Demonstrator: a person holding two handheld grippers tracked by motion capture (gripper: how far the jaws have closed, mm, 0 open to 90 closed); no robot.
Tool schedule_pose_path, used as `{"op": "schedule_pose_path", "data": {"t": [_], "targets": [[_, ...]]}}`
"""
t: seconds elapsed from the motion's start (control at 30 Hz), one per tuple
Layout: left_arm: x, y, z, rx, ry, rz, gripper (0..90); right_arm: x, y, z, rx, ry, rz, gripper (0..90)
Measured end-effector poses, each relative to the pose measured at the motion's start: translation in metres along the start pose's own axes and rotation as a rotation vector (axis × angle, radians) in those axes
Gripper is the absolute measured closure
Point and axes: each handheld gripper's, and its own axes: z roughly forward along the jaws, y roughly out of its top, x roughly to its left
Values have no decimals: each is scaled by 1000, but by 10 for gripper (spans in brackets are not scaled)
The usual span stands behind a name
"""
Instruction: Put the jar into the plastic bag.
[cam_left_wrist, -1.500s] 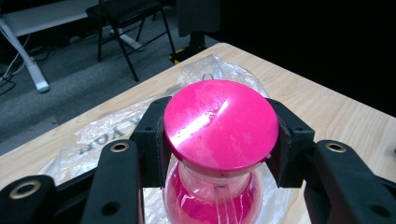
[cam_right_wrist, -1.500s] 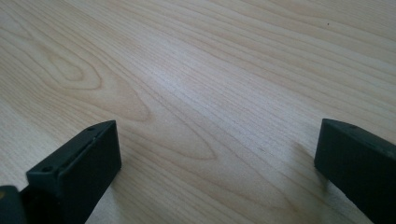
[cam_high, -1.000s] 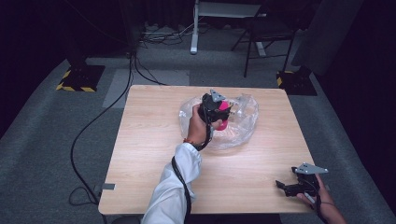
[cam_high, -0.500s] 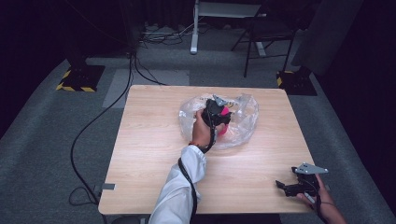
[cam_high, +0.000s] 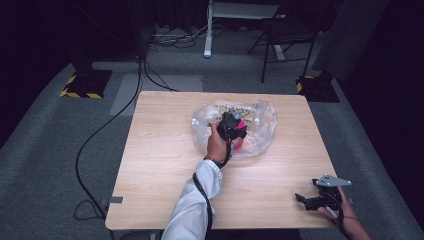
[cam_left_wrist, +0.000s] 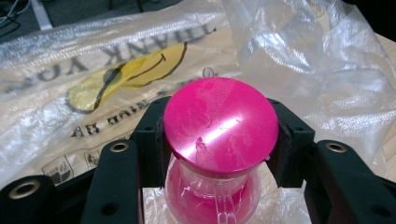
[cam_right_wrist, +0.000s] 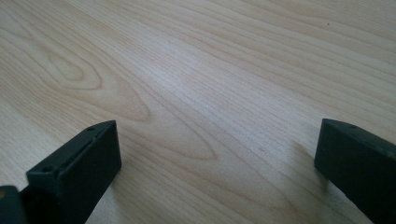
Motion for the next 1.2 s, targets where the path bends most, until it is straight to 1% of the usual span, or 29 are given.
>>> {"op": "schedule_pose_path", "data": {"t": [0.07,0.17,0.23,0.33,0.5,0.53,0.57,0.63,0.7,0.77,0.87,0.93,1.03,1.2], "targets": [[1,-1,0,-5,1,-10,480,0,0,0,0,0,0,3],[-1,-1,0,-4,6,7,477,0,0,0,0,0,0,3],[-1,-1,0,5,2,11,454,0,0,0,0,0,0,3],[-2,-2,1,8,8,12,417,0,0,0,0,0,0,3],[-1,-3,2,29,25,20,306,0,0,0,0,0,0,3],[-1,-3,2,30,31,25,264,0,0,0,0,0,0,3],[-1,-4,2,34,32,30,264,0,0,0,0,0,0,3],[-1,-5,2,48,27,41,219,0,0,0,0,0,0,3],[-1,-6,3,54,42,42,175,0,0,0,0,0,0,3],[0,-7,3,61,32,35,135,0,0,0,0,0,0,2],[0,-7,4,70,38,39,93,0,0,0,0,0,0,3],[-1,-6,4,78,30,38,65,0,0,0,0,0,0,3],[-2,-5,5,97,33,54,53,0,0,0,0,0,0,3],[-4,-4,4,95,29,68,43,0,0,0,0,0,0,3]]}}
